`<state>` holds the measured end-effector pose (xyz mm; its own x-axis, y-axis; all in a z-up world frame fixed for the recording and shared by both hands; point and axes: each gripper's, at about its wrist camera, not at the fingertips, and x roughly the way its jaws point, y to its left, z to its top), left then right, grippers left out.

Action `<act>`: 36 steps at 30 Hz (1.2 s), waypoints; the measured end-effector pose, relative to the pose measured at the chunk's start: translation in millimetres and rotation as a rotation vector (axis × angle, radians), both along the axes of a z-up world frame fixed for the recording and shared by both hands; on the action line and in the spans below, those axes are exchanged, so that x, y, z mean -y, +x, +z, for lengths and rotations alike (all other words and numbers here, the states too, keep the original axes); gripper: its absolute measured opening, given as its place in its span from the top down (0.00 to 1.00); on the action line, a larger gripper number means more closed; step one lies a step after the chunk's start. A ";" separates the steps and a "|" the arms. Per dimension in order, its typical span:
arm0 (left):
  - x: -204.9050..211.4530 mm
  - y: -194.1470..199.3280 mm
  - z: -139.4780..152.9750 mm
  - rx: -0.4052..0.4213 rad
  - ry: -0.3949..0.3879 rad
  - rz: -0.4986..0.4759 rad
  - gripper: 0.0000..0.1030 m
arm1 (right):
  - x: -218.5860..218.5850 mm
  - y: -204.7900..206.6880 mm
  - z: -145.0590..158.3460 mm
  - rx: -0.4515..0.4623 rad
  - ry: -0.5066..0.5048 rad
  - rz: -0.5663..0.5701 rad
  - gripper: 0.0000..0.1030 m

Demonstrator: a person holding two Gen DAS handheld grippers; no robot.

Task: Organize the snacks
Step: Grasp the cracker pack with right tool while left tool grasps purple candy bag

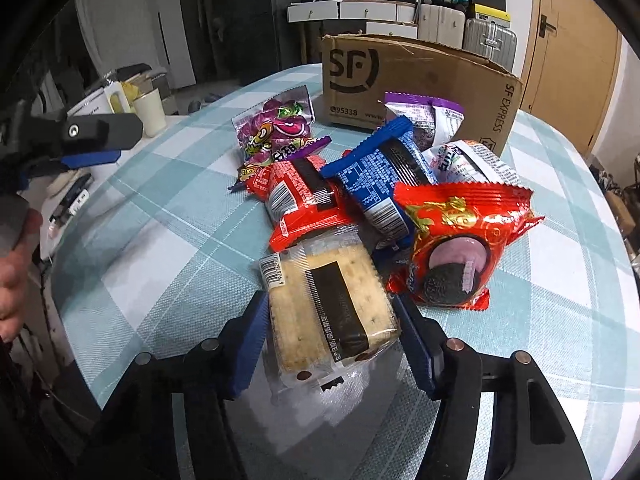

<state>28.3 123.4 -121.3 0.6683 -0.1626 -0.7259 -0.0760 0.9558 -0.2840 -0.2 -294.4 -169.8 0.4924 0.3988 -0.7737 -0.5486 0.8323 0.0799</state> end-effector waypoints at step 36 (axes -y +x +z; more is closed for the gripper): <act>9.9 113.7 -38.7 -0.131 -0.068 -0.056 0.01 | 63.4 -0.6 37.6 -0.039 0.290 -0.103 0.39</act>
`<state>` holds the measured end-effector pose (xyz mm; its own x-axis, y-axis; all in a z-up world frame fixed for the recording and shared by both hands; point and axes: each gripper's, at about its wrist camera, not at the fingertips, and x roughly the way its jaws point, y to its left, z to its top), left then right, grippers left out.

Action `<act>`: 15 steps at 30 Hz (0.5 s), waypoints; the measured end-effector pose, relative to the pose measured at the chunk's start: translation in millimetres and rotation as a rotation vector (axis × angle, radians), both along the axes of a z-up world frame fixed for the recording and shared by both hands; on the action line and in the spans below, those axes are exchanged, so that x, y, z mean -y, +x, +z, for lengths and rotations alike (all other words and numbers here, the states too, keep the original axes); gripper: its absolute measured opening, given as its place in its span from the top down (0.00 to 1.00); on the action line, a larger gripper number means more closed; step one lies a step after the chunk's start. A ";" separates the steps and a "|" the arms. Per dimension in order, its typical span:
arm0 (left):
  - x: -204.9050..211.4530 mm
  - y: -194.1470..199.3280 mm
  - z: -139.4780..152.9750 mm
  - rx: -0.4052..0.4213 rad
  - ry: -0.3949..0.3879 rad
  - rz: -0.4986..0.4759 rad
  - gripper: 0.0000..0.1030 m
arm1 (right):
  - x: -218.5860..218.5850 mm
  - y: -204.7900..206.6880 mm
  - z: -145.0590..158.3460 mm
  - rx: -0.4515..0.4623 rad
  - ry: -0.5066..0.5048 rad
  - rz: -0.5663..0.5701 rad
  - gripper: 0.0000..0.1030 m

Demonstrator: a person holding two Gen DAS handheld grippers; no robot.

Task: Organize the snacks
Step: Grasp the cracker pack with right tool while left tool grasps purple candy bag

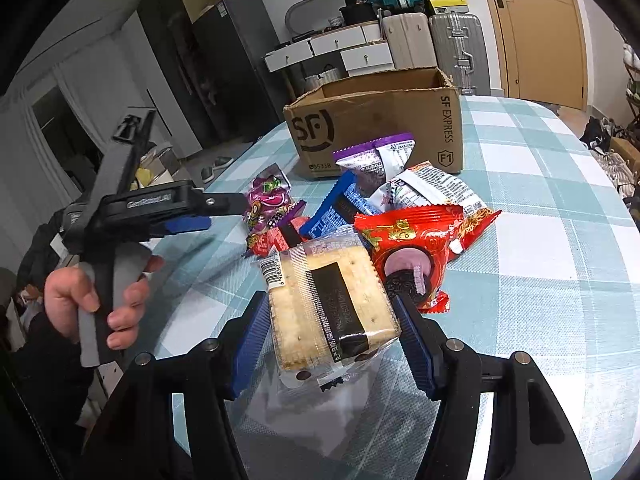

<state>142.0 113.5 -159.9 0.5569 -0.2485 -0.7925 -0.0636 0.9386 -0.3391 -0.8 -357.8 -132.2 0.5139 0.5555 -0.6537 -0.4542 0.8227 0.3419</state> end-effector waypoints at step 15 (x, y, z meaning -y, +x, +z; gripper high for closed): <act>3.9 44.9 -21.1 -0.059 -0.056 0.034 0.01 | 11.1 2.0 5.4 -0.002 0.026 -0.021 0.39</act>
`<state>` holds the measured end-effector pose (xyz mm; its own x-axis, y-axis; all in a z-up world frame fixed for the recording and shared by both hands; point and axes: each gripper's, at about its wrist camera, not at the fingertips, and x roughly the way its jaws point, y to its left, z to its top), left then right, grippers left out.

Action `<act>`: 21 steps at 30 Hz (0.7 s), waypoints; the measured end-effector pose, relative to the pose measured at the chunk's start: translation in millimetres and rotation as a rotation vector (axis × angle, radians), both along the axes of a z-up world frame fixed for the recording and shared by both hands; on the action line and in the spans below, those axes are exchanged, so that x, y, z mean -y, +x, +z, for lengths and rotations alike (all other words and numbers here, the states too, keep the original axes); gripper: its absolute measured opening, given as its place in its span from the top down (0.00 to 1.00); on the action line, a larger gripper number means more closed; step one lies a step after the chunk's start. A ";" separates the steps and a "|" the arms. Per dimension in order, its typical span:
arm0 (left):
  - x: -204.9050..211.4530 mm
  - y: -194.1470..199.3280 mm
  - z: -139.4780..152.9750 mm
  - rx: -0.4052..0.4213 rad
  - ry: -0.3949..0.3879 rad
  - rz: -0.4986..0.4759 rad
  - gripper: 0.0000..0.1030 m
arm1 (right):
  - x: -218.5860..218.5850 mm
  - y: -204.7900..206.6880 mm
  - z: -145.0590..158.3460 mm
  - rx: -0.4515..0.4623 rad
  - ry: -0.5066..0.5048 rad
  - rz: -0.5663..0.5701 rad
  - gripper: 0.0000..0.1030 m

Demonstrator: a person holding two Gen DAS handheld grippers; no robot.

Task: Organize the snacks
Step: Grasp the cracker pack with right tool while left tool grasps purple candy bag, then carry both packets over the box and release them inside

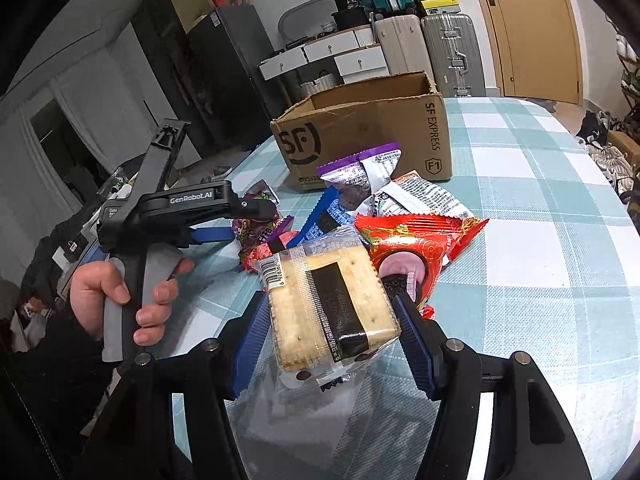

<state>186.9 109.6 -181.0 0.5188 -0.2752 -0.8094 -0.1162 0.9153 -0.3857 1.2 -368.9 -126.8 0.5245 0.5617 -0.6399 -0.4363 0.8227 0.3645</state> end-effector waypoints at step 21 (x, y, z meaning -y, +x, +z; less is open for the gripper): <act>16.3 -13.0 23.0 0.123 0.095 -0.132 0.63 | 0.1 -8.0 18.0 0.042 0.016 0.004 0.39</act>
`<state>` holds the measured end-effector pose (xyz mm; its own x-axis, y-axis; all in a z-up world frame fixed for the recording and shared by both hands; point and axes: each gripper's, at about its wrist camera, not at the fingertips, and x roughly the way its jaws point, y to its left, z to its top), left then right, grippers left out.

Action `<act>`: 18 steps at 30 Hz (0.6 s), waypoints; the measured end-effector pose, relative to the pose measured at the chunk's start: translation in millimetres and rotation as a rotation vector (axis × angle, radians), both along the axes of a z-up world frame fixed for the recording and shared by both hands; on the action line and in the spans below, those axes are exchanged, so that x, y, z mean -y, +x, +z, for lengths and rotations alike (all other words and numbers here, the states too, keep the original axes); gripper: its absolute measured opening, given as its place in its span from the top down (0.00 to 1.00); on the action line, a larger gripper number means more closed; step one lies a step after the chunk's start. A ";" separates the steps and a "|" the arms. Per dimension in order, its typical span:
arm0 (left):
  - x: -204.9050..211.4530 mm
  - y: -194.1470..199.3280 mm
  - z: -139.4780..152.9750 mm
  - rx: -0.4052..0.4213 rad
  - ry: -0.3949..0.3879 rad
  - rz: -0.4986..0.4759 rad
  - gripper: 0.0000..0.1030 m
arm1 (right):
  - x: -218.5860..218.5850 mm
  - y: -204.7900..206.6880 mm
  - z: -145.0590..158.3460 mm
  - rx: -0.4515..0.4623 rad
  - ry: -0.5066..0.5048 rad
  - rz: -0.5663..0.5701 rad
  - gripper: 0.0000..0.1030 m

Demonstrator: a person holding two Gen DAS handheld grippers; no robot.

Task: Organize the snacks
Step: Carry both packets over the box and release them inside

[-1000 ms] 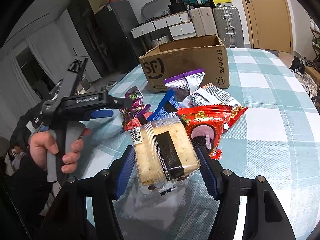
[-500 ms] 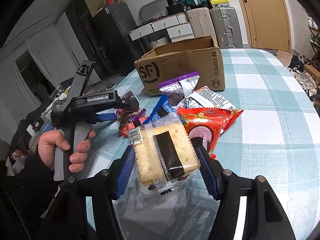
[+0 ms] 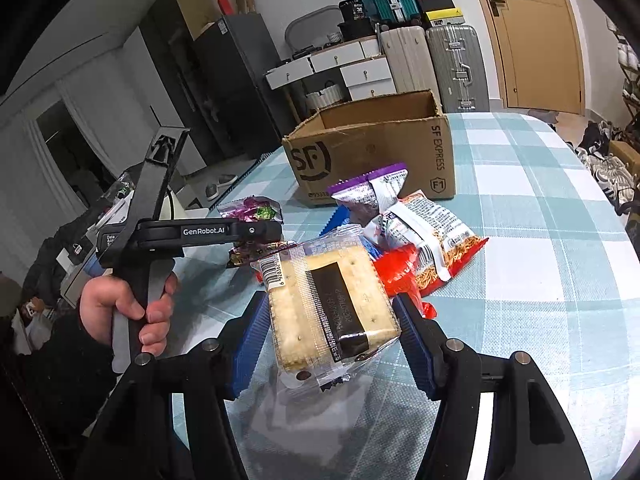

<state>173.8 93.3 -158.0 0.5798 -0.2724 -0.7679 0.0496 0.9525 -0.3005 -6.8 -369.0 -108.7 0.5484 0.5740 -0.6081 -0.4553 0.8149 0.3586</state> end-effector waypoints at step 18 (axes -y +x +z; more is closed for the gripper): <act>11.4 -43.2 49.9 0.088 0.004 -0.082 0.63 | -0.6 8.1 26.1 0.043 0.050 -0.005 0.39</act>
